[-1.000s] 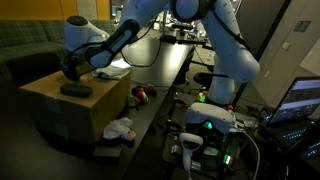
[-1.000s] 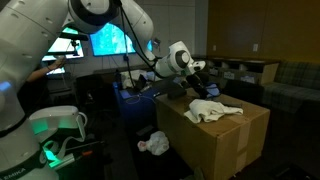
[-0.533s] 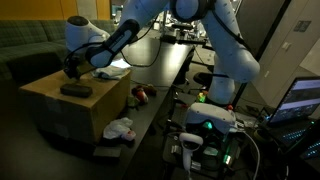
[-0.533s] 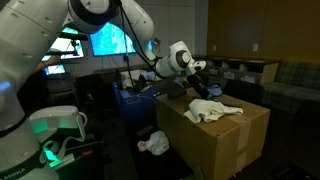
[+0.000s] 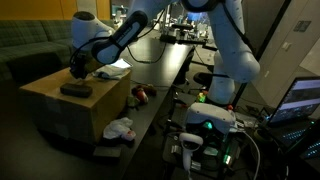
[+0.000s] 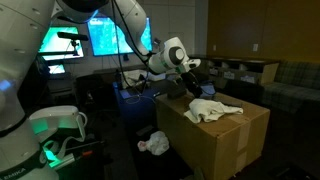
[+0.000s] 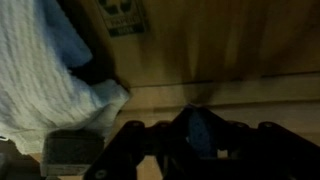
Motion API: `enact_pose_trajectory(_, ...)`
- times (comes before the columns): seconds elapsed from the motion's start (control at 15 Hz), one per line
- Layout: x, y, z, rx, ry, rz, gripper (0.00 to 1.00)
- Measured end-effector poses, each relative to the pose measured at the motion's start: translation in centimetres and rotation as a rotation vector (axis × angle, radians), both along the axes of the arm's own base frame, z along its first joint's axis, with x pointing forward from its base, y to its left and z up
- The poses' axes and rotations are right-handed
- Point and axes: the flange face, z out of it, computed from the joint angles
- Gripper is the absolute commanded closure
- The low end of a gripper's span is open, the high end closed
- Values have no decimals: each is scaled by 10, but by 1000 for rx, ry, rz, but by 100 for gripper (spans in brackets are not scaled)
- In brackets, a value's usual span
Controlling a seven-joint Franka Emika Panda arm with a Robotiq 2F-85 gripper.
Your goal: Replace the objects on the box with the objects on the table one after the other
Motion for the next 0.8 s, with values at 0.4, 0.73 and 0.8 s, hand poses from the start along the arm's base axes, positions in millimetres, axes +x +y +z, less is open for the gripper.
enact_pose_trajectory(0.4, -76, -6, 36, -10, 91, 41, 96)
enact_pose_trajectory(0.73, -151, -4, 66, 22, 233, 72, 96)
enact_pose_trajectory(0.8, -166, -4, 67, 29, 268, 77, 96)
